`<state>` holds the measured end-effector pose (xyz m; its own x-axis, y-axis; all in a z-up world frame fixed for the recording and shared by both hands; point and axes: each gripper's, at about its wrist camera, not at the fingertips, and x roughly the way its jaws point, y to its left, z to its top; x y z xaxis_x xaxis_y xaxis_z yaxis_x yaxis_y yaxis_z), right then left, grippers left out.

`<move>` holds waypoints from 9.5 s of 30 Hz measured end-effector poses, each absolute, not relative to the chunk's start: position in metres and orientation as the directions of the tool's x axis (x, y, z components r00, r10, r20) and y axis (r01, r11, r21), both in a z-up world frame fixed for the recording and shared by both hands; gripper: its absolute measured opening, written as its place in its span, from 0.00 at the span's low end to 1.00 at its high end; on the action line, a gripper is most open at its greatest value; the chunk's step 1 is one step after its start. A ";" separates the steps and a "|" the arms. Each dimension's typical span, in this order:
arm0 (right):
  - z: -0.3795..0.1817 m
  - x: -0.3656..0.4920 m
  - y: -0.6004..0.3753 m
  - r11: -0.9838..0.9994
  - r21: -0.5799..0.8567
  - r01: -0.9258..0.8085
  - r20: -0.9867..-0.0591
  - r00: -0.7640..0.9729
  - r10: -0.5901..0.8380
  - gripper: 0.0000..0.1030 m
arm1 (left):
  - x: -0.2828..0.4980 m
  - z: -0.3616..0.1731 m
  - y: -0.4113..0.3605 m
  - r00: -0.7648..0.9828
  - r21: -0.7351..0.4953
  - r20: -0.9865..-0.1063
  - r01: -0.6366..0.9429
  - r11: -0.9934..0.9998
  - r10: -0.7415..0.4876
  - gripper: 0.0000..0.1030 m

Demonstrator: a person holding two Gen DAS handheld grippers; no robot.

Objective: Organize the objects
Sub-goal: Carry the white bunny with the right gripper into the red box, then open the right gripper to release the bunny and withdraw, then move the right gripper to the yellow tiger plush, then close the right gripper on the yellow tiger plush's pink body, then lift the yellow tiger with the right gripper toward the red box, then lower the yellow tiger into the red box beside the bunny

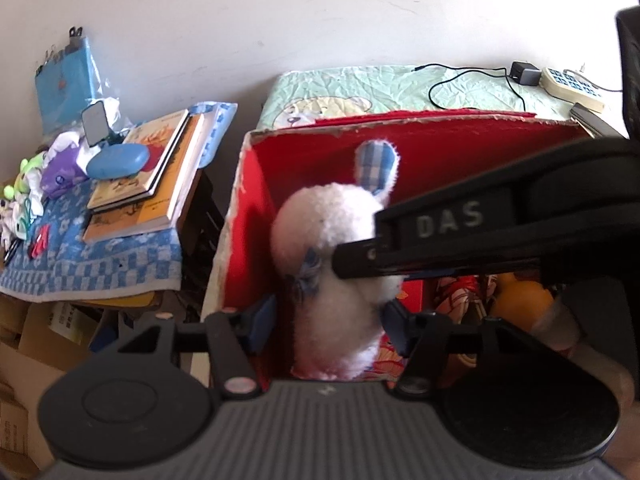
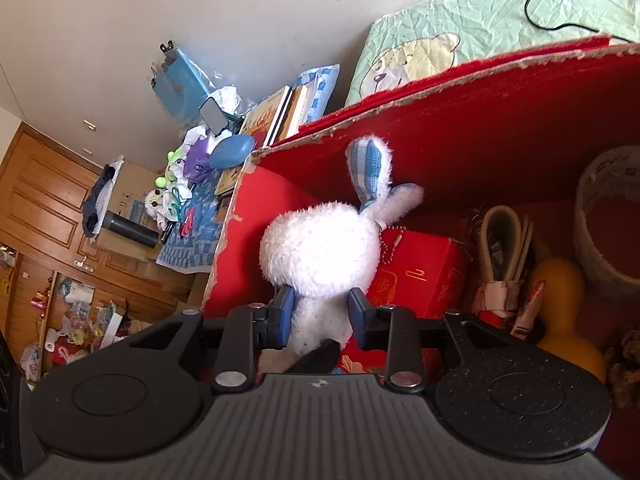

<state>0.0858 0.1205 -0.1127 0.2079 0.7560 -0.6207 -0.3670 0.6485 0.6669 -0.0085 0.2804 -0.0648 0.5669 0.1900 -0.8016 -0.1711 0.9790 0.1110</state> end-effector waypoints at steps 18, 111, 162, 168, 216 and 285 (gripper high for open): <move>-0.093 0.068 0.082 0.706 0.625 -0.333 -0.613 0.350 0.708 0.35 | -0.004 -0.055 0.268 0.533 0.112 -0.821 -0.198 0.974 0.202 0.62; -0.080 0.015 -0.302 0.877 0.481 -0.011 -0.662 0.651 0.371 0.43 | 0.045 -0.060 -0.129 0.498 0.053 -0.864 0.226 0.973 -0.068 0.93; -0.133 0.118 -0.306 0.802 0.597 -0.017 -0.680 0.520 0.517 0.28 | 0.119 -0.100 -0.123 0.450 -0.245 -0.810 0.325 0.913 -0.377 0.66; -0.124 0.103 -0.307 0.800 0.599 -0.030 -0.665 0.538 0.518 0.26 | 0.105 -0.089 -0.123 0.460 -0.247 -0.796 0.346 0.905 -0.393 0.61; -0.017 0.012 -0.090 0.752 0.550 -0.364 -0.463 0.616 0.637 0.26 | -0.044 0.025 0.097 0.775 -0.190 -0.566 0.209 0.959 -0.281 0.56; -0.083 0.038 -0.030 0.837 0.523 -0.162 -0.599 0.628 0.496 0.30 | 0.030 -0.071 0.156 0.571 -0.154 -0.786 0.192 0.969 -0.238 0.88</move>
<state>0.0379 -0.0305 -0.0829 0.6284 0.4961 -0.5991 -0.1619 0.8367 0.5231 0.0299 0.1561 -0.0712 0.5709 -0.2382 -0.7857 0.1919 0.9692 -0.1544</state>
